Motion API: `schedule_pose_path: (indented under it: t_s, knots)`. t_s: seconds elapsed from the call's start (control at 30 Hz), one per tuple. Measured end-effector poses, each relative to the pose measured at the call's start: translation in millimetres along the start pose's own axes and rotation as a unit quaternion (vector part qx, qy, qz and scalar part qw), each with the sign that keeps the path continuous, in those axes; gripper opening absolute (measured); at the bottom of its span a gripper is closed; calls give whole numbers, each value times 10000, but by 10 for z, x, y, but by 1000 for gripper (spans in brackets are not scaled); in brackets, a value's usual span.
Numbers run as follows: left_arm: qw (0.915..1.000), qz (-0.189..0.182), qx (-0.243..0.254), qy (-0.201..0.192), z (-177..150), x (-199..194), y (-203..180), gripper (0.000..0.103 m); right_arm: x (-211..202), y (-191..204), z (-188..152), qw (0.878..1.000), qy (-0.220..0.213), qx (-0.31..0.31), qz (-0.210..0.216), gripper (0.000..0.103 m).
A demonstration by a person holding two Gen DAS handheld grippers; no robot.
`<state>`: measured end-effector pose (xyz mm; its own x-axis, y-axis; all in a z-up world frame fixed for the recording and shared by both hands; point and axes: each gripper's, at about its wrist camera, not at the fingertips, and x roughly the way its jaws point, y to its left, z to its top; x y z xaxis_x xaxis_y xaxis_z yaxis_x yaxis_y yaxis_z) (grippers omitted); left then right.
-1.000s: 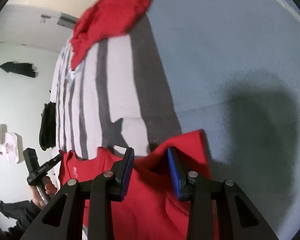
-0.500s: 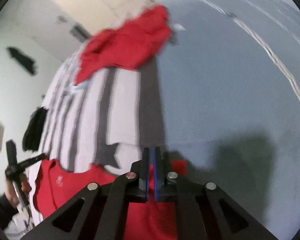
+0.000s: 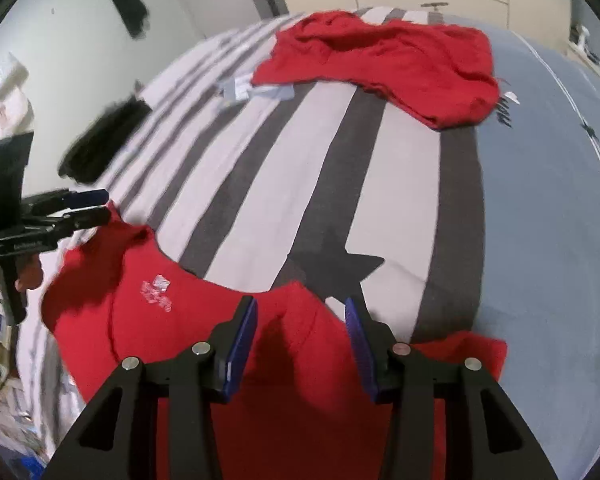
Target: Fold clothes
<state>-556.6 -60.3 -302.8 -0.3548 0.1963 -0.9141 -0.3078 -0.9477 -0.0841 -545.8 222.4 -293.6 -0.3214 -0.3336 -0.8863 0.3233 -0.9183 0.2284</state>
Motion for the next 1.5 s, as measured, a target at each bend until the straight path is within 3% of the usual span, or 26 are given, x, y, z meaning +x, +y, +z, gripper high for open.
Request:
schedule_pose_path:
  t_s: [0.03, 0.1, 0.2, 0.27, 0.3, 0.37, 0.57, 0.7, 0.8, 0.93, 1.07, 1.27, 1.5]
  knots:
    - [9999, 39, 19, 157, -10, 88, -6, 52, 69, 12, 19, 9999, 143, -33, -76, 42]
    - [9991, -27, 11, 429, -20, 222, 19, 29, 191, -3, 44, 9991, 375, -60, -204, 42]
    - [9987, -34, 23, 513, -41, 303, 13, 15, 280, -108, 70, 9987, 464, 152, -148, 40]
    - [9992, 31, -33, 390, -33, 283, 15, 11, 337, -177, 88, 9982, 516, 303, -98, 23]
    - [9995, 26, -112, 305, -26, 256, 31, 10, 332, -227, 102, 9980, 445, 450, -3, 10]
    - [9996, 28, -296, 12, -1, 129, 74, 9, 292, -276, 117, 9977, 298, 604, 20, 8]
    - [9960, -79, -435, -778, 59, -457, 94, 9, -327, -260, 91, 9935, -905, 683, 48, 7]
    - [9923, -272, -426, -1134, -169, -984, -12, 9, -831, -77, -84, 9867, -1482, 636, 198, 7]
    - [9922, -338, -365, -1139, -483, -1197, -166, 9, -1086, 107, -348, 9853, -1606, 547, 212, 7]
    - [9941, -321, -446, -933, -778, -1212, -231, 9, -1151, 305, -698, 9883, -1440, 484, 160, 8]
    - [9930, -277, -636, -961, -783, -1115, -163, 9, -1053, 314, -884, 9900, -1248, 650, 94, 8]
    - [9949, 2, -670, -757, -503, -635, -47, 9, -713, 274, -646, 9924, -1058, 612, -144, 8]
    - [9967, 269, -753, -159, -274, 117, 159, 9, 26, 71, -170, 9964, -378, 638, -420, 8]
